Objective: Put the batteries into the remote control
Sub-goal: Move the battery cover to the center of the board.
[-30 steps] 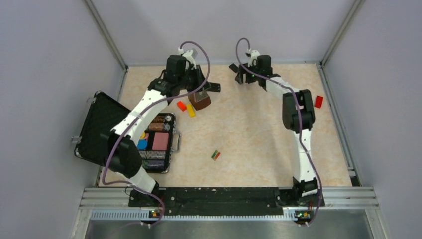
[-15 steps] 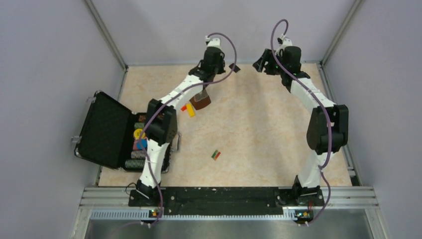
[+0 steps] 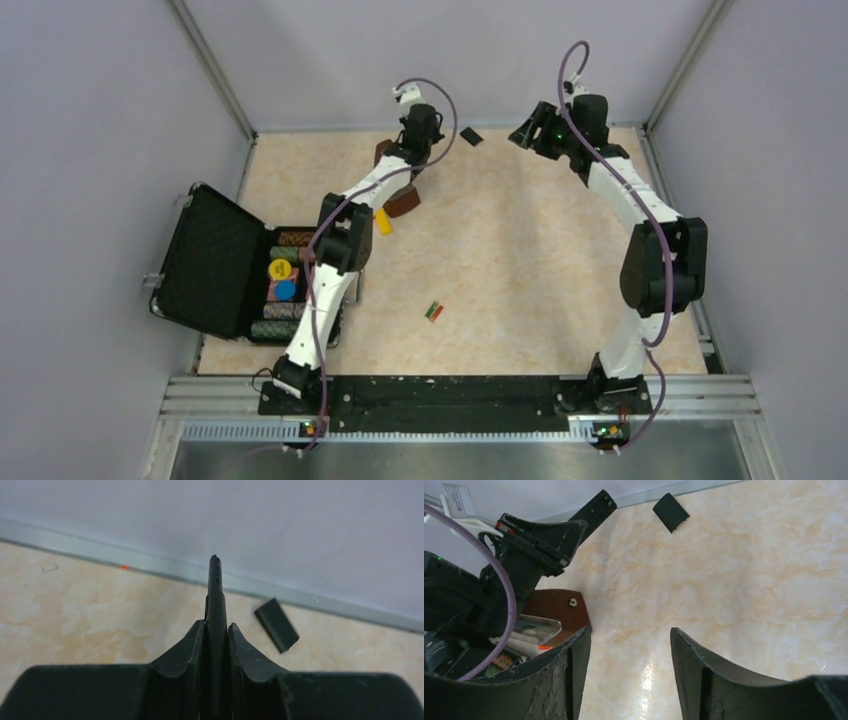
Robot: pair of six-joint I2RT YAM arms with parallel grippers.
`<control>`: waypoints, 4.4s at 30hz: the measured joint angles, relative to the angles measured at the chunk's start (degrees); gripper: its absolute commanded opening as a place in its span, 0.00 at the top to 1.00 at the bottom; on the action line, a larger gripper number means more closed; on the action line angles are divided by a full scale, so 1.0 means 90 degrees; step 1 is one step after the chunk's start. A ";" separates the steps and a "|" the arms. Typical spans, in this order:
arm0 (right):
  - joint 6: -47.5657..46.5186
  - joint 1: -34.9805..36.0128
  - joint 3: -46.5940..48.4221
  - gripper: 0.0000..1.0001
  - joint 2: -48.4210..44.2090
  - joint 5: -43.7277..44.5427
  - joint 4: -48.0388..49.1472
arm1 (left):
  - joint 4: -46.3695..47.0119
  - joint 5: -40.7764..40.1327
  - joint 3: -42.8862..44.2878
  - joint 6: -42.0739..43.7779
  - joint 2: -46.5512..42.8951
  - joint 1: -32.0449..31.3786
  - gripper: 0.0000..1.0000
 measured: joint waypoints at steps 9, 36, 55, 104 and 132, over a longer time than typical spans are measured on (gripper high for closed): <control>0.0260 0.0000 -0.0046 0.43 -0.0952 -0.0056 -0.0452 | 0.0748 0.0325 0.0816 -0.0707 0.0651 0.0121 1.00; -0.0010 0.0000 -0.0539 0.43 -0.1632 0.0148 -0.1307 | 0.1158 0.0576 0.1146 -0.1746 0.1474 -0.0211 1.00; -0.0260 0.0000 -0.0544 0.43 -0.1773 0.0432 -0.1596 | 0.1649 0.2625 -0.0294 -0.1498 0.0702 -0.0321 1.00; 0.3266 0.0002 0.1911 0.80 0.3929 0.1683 0.1387 | 0.0391 0.4471 -0.5561 0.0648 -0.5632 -0.0061 1.00; 0.1702 0.0199 0.1443 0.36 0.2820 0.2727 -0.0627 | -0.0619 0.3832 -0.6584 0.0794 -0.7514 -0.0024 1.00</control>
